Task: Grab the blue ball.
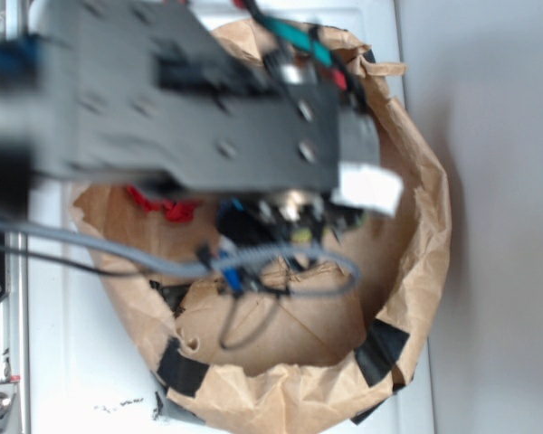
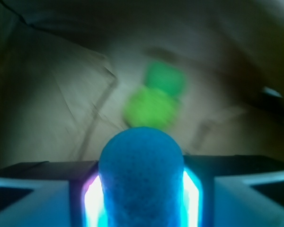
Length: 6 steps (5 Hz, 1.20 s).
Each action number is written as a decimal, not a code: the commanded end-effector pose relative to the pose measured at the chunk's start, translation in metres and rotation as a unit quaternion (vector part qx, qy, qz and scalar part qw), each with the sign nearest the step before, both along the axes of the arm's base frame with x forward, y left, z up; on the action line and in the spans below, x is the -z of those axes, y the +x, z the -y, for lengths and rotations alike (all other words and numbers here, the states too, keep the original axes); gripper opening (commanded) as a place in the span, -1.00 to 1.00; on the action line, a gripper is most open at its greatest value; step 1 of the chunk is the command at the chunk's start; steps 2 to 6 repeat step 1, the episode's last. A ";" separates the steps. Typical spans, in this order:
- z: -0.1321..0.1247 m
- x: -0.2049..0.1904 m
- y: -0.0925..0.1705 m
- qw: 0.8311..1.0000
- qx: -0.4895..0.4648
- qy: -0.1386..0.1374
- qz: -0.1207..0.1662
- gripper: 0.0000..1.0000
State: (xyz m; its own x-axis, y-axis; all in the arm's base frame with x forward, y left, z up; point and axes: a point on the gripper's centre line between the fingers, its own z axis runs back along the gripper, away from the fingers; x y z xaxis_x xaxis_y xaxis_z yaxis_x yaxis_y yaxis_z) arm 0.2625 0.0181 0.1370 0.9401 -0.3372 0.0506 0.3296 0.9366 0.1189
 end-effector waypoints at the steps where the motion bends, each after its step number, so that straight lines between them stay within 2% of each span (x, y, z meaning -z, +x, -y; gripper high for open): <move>1: -0.028 -0.044 -0.010 0.998 0.011 -0.036 0.053 -1.00; 6: -0.028 -0.044 -0.010 0.998 0.011 -0.036 0.053 -1.00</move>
